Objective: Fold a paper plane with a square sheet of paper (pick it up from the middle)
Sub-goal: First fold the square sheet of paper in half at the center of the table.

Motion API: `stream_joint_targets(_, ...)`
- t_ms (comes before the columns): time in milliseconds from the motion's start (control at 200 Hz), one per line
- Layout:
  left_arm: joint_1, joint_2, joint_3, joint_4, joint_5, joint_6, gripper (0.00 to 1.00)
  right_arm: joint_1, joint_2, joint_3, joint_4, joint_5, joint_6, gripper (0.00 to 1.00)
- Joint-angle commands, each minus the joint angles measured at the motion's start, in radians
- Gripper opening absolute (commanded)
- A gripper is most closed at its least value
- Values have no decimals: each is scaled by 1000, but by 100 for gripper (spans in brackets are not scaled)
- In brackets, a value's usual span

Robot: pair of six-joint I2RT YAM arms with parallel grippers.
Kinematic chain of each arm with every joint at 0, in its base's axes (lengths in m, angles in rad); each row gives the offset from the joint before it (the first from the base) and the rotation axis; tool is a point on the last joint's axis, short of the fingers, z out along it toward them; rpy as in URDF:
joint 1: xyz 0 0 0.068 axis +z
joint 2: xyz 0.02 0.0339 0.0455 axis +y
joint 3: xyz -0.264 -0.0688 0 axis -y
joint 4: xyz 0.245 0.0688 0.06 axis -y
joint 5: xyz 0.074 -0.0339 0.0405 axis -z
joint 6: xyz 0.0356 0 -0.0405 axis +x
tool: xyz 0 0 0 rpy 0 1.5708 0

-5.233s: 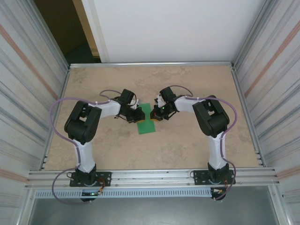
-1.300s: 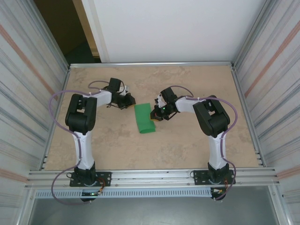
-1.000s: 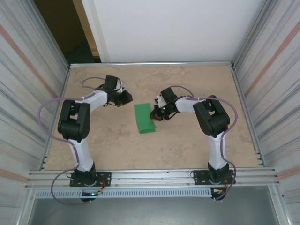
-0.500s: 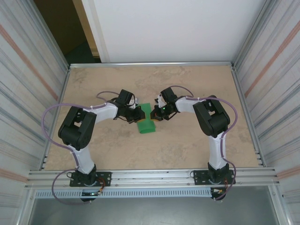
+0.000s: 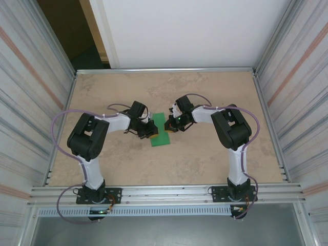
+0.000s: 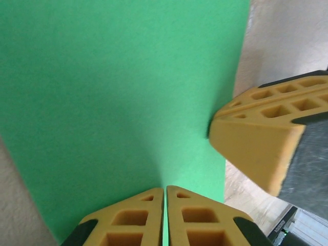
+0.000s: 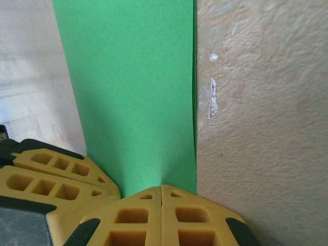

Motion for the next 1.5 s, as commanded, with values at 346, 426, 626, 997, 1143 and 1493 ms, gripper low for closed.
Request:
stream_joint_targets(346, 133, -142, -288, 98, 26, -41, 12, -17, 149, -104, -213, 272, -15, 5)
stream_joint_targets(426, 137, -205, -284, 66, 9, -37, 12, -19, 148, -106, -215, 274, -17, 5)
stream_joint_targets(626, 80, -261, -201, 93, 4, -65, 12, -18, 149, -109, -213, 276, -20, 5)
stream_joint_targets(997, -22, -37, -79, 168, 44, -120, 12, -25, 144, -126, -193, 274, -4, 5)
stream_joint_targets(1143, -22, -32, -144, 158, 44, -113, 12, -26, 149, -126, -191, 270, -5, 5)
stream_joint_targets(1493, 36, -155, -360, 97, 28, -84, 12, -27, 147, -126, -194, 287, -6, 5)
